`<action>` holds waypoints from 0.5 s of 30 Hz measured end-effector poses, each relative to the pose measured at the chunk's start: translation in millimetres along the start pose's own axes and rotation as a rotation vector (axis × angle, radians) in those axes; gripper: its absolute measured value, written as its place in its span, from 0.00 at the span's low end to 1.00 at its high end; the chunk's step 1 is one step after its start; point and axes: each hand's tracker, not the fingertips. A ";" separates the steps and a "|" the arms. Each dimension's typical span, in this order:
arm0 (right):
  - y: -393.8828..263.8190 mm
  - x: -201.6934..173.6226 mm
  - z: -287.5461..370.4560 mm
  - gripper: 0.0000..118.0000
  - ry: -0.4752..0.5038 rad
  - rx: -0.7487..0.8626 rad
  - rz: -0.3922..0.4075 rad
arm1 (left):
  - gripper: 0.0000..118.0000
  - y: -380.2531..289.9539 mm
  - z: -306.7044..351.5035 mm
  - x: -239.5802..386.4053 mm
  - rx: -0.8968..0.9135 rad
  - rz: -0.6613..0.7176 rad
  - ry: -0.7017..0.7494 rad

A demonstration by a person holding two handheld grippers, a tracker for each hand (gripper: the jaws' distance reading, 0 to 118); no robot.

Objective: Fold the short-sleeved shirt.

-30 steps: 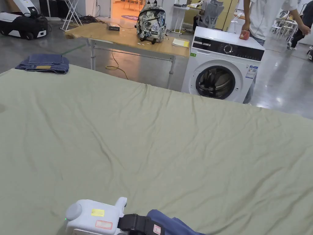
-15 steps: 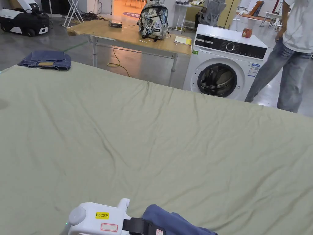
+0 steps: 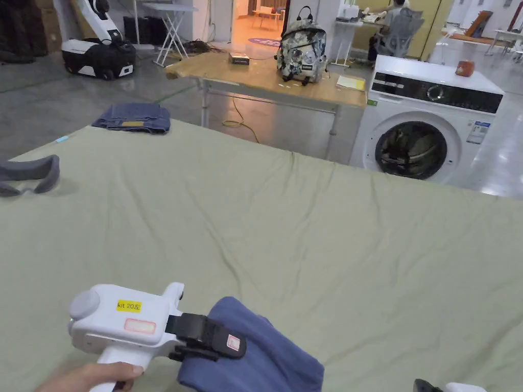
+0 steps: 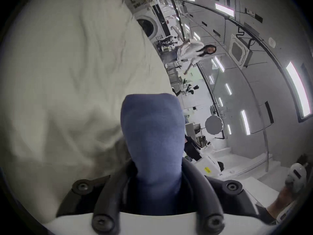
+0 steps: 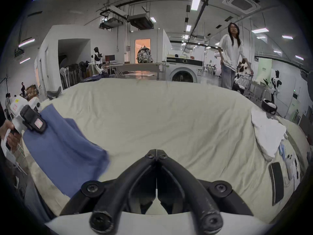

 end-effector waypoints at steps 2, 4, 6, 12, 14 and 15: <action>4.3 0.5 -1.8 0.00 -0.004 0.006 0.005 | 0.13 15.7 45.1 -1.3 0.019 -0.013 0.032; 6.7 0.4 -4.2 0.00 -0.011 0.006 0.010 | 0.13 30.8 92.4 -4.8 0.046 -0.020 0.091; 7.7 0.3 -6.3 0.00 -0.016 0.002 0.010 | 0.13 45.7 146.0 -9.6 0.076 -0.027 0.169; 5.5 -1.3 -10.5 0.00 -0.038 -0.025 -0.003 | 0.13 54.0 261.2 -22.8 0.190 0.072 0.370; 5.0 -1.5 -12.3 0.00 -0.044 -0.034 -0.003 | 0.13 51.0 291.3 -30.7 0.221 0.115 0.447; 4.9 -2.0 -12.7 0.00 -0.047 -0.036 -0.001 | 0.13 49.0 298.9 -33.4 0.233 0.136 0.476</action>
